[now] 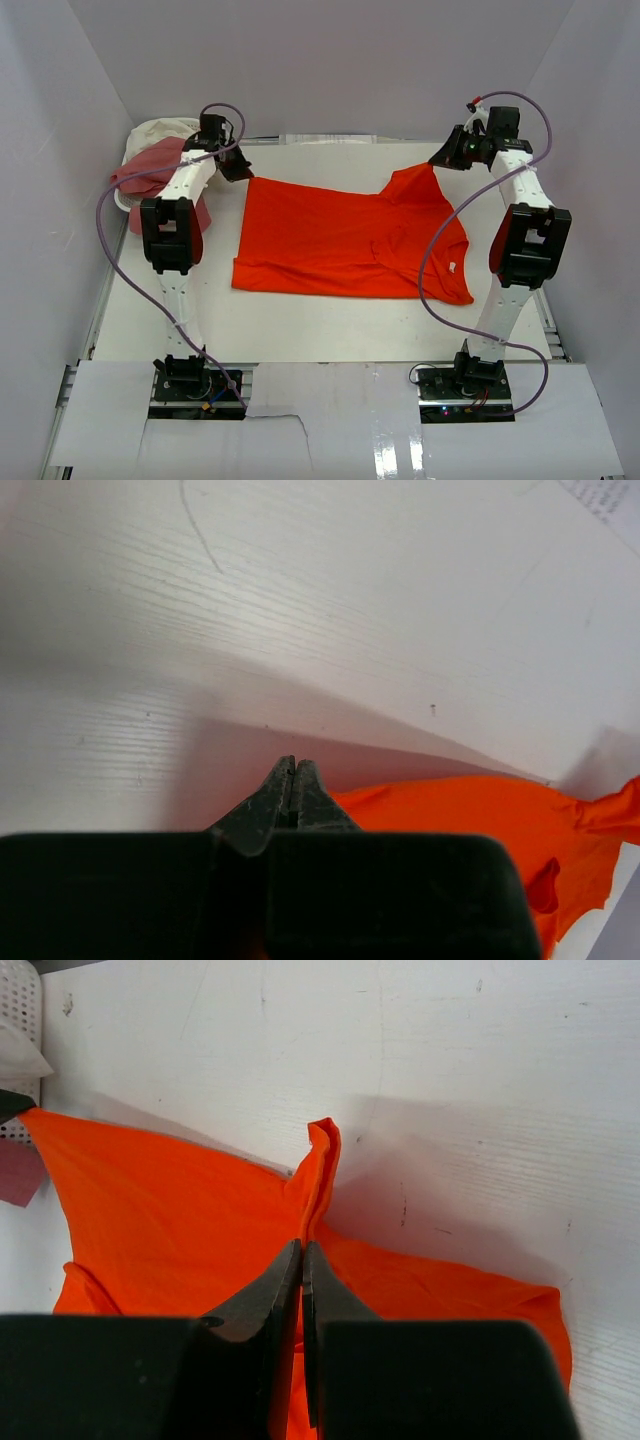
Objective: Fold and stack the t-shirts
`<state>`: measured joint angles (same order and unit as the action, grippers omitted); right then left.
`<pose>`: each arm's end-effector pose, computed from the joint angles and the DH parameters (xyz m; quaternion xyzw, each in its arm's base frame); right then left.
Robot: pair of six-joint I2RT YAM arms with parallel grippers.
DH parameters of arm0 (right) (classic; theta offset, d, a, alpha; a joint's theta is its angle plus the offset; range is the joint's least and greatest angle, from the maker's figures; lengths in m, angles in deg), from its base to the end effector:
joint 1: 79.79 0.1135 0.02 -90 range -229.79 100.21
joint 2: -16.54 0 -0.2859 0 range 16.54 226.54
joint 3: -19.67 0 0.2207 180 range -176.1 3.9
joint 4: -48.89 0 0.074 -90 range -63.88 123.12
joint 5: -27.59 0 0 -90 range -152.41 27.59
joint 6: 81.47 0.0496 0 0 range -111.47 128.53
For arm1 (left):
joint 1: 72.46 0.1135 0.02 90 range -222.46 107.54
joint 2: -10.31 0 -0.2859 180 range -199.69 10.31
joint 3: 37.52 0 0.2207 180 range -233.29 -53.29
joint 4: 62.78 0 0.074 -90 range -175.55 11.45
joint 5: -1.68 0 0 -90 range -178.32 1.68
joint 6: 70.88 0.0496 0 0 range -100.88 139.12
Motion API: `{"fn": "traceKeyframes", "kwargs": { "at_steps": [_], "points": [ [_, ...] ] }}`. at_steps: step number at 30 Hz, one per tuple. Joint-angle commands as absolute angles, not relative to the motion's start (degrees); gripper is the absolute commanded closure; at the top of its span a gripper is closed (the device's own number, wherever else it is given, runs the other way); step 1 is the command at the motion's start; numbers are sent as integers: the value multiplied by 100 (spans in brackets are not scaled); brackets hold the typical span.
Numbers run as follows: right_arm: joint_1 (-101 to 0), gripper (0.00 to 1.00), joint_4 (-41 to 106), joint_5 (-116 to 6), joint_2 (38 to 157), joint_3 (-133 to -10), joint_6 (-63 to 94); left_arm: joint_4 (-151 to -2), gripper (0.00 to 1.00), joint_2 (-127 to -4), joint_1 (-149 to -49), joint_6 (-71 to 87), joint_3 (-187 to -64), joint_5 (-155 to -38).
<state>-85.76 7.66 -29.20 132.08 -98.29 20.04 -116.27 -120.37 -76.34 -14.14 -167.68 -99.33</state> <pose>0.4541 -0.0202 0.3084 0.0093 0.8730 0.2774 0.4011 0.4974 -0.0432 0.2290 -0.2114 0.9233 -0.1844 0.2624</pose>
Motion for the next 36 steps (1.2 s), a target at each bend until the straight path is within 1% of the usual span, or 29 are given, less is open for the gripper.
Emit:
{"fn": "traceKeyframes", "kwargs": {
  "at_steps": [1,4,10,18,36],
  "points": [
    [-8594,92,938,-2761,12825,-9762,1952,-11556,100,-11257,-7650,-1402,-16677,-9984],
    [-8594,92,1035,-2717,12711,-9569,1978,-11512,100,-11090,-7650,-1384,-16413,-10001],
    [-8594,92,1281,-2690,12298,-9016,1987,-11161,100,-10616,-7650,-1375,-15325,-10028],
    [-8594,92,1352,-2699,11780,-8417,1934,-11011,100,-10316,-7650,-1314,-14743,-9914],
    [-8603,92,1299,-2804,10891,-7688,1794,-10958,100,-10298,-7607,-1279,-14769,-9720]
  ]
}}
